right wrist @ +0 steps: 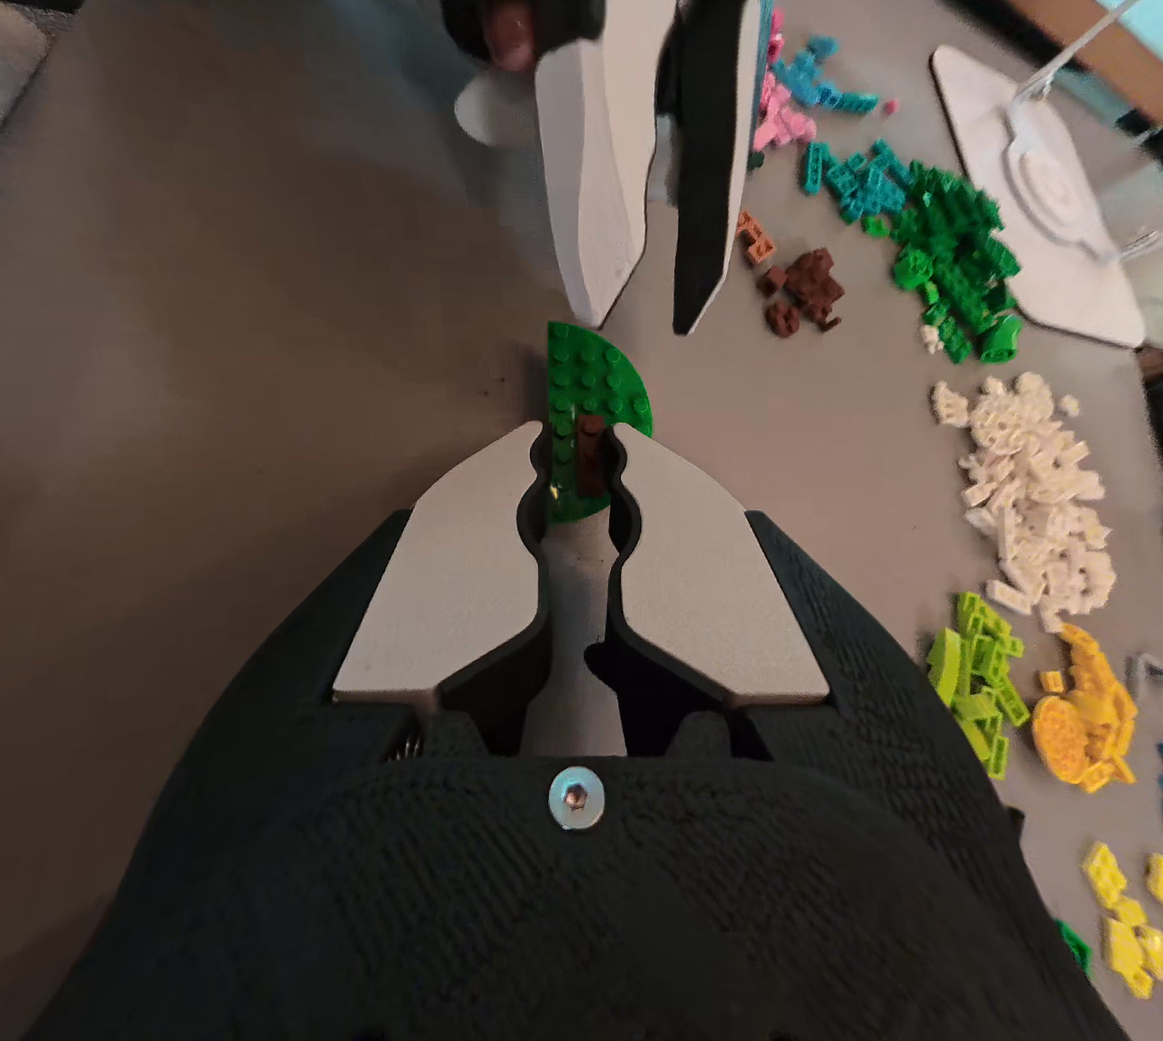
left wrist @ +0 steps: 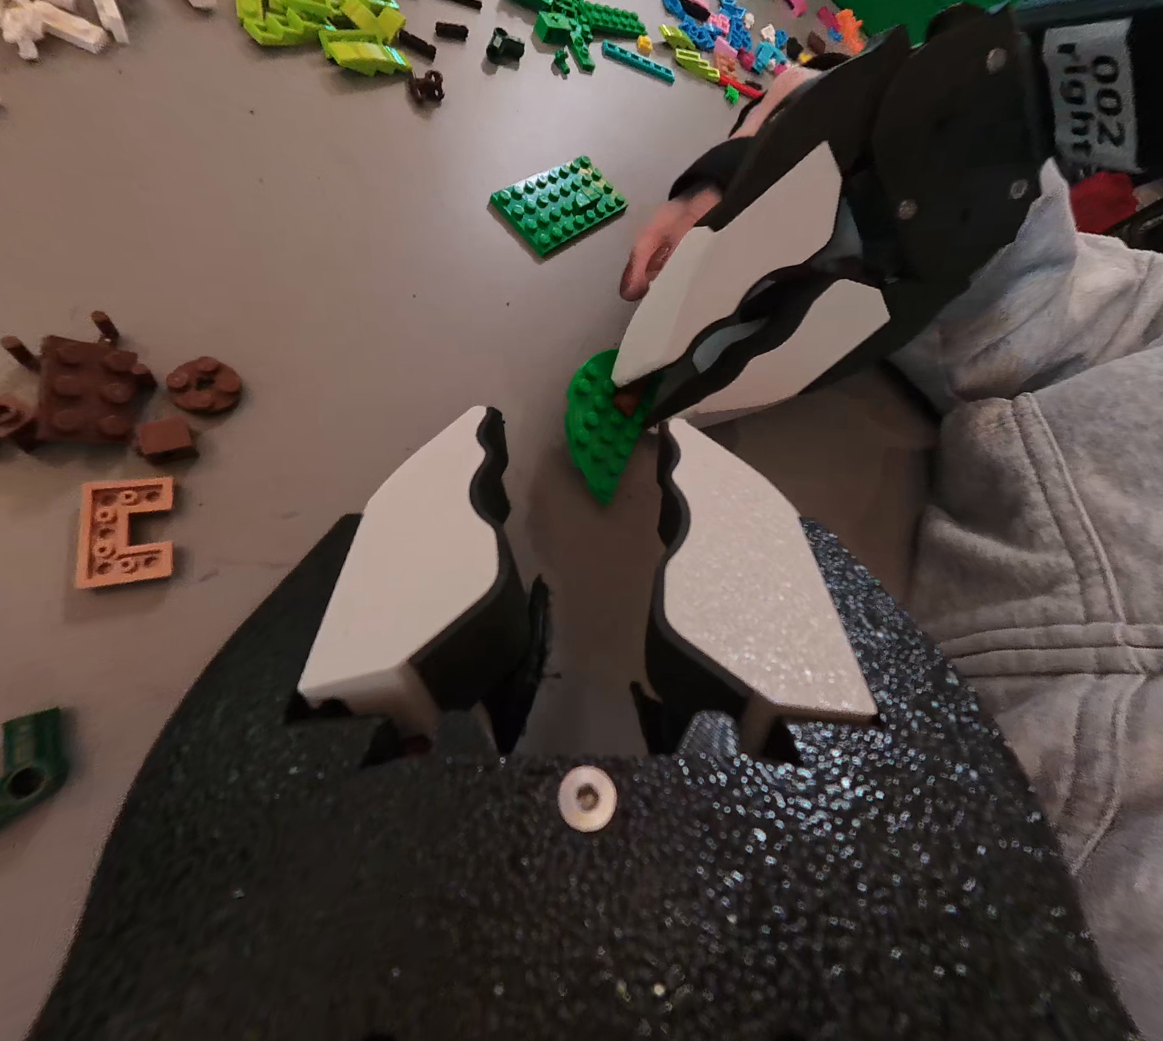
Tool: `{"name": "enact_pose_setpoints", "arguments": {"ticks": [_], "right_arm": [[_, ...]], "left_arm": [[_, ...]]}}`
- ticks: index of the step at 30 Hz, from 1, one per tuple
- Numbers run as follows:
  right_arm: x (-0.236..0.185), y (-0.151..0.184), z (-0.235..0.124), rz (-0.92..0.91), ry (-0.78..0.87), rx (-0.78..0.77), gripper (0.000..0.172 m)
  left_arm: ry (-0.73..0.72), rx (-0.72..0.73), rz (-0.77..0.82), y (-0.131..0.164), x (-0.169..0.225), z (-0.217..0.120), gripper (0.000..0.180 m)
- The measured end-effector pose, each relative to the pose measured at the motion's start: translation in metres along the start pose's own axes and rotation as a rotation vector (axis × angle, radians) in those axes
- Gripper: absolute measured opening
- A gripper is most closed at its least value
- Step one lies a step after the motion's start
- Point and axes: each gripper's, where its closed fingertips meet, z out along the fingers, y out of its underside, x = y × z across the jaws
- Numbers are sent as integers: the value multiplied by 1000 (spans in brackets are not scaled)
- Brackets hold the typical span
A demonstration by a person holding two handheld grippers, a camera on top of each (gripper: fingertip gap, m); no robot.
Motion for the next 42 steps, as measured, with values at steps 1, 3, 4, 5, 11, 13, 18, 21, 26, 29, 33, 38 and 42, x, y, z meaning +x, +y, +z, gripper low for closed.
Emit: {"name": "enact_pose_setpoints", "arguments": {"ticks": [1, 3, 4, 5, 11, 13, 18, 21, 26, 29, 33, 38, 42], "right_arm": [[0, -3, -1, -16, 14, 17, 15], [2, -9, -3, -51, 47, 58, 14], [4, -12, -5, -64, 63, 78, 14], [6, -15, -7, -69, 77, 95, 14], [10, -15, -11, -80, 114, 113, 14], [13, -14, -10, -95, 150, 104, 3], [14, -7, -4, -166, 204, 29, 3], [16, -4, 0, -214, 277, -20, 5], [17, -3, 5, -193, 326, -75, 9], [17, -3, 6, -84, 299, -84, 10], [21, -3, 6, -45, 330, -96, 5], [19, -2, 4, -90, 340, -109, 4], [17, 0, 3, -101, 322, -112, 0]], "left_arm": [[12, -13, -13, 1, 2, 2, 46], [48, -18, -43, 1, 7, 6, 46], [77, -9, -55, 0, 11, 7, 45], [105, -5, -65, -1, 15, 8, 43], [119, -2, -38, 0, 18, 13, 15], [109, 23, -32, -2, 16, 13, 4], [66, 20, -9, 2, 10, 17, 4], [58, 20, -46, 3, 5, 18, 4], [96, 19, -119, 4, 3, 17, 5], [106, 20, -141, 4, 2, 17, 5], [96, 21, -157, 4, 0, 18, 4], [82, 3, -148, 7, 0, 19, 4], [25, 0, -163, 8, -8, 20, 5]]}}
